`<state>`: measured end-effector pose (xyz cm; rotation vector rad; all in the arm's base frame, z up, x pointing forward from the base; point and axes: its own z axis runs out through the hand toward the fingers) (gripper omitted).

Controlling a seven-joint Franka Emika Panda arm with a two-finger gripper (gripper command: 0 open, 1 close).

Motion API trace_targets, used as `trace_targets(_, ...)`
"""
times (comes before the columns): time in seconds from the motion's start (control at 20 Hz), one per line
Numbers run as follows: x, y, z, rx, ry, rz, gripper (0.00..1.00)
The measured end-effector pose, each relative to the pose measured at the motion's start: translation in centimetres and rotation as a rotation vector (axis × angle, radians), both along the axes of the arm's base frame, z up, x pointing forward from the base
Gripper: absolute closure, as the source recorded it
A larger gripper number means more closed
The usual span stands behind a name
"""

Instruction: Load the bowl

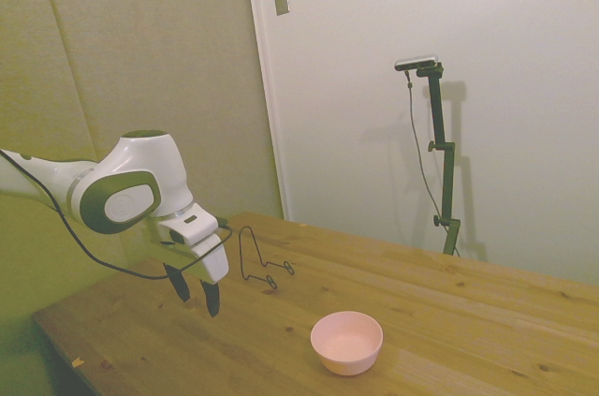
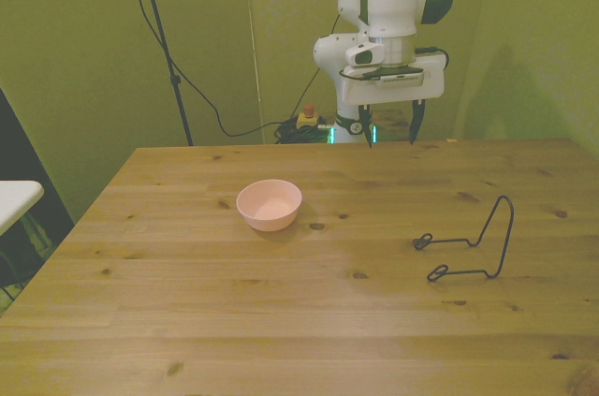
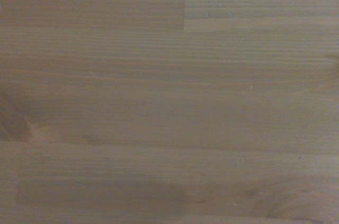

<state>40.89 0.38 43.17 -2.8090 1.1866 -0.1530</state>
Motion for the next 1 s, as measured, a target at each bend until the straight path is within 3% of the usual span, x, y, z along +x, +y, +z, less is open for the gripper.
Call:
trace_targets(0.15,0.2,-0.8,0.4,-0.011,-0.007,-0.005,0.00)
trace_targets(0.55,2.6,-8.0,4.0,-0.080,-0.052,-0.097,0.00)
trace_targets(1.0,6.5,-18.2,2.4,-0.097,-0.044,-0.253,0.00)
